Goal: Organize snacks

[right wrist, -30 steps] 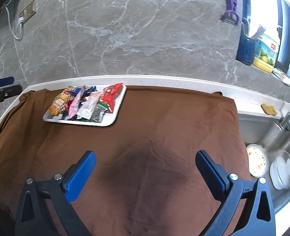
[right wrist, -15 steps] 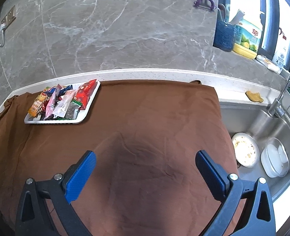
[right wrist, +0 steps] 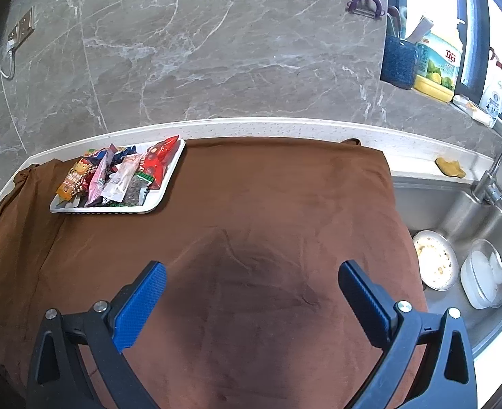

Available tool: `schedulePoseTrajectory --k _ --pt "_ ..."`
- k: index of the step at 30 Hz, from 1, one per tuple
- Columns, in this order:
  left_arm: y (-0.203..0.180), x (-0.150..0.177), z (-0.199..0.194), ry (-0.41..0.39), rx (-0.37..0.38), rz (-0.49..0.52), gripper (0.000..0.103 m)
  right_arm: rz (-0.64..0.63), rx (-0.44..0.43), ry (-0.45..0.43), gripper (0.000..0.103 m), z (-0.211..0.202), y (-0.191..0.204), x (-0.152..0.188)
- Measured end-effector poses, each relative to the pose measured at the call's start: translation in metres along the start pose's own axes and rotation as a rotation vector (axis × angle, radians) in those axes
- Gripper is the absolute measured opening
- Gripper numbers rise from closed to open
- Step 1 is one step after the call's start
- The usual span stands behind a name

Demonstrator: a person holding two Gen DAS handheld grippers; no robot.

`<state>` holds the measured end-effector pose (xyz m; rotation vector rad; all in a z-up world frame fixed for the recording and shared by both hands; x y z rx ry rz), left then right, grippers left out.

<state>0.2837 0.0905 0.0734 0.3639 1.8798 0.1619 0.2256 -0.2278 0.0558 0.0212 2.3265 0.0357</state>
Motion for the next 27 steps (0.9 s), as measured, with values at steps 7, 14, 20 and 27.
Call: schedulePoseTrajectory --k 7,14,20,27 --pt "-0.009 -0.001 -0.001 0.002 0.036 0.028 0.103 0.02 0.003 0.01 0.103 0.001 -0.003 0.005" --pt "-0.019 0.0 0.003 0.016 0.102 0.023 0.103 0.038 0.008 0.023 0.103 0.005 -0.006 0.009" --pt "-0.031 0.01 0.012 0.058 0.131 0.047 0.103 0.056 0.024 0.035 0.103 0.009 -0.012 0.015" --pt "-0.037 0.018 0.024 0.115 0.174 -0.007 0.103 0.09 0.048 0.053 0.103 0.015 -0.025 0.027"
Point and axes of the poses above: each gripper's, at about its wrist camera, not at the fingertips, and z roughly the way its jaws point, y to its left, x to its underside, the point moved 1 cm from there along z, roughly the way its jaws point, and after that the axes turned 10 degrees about -y, right-handed, at the moved point
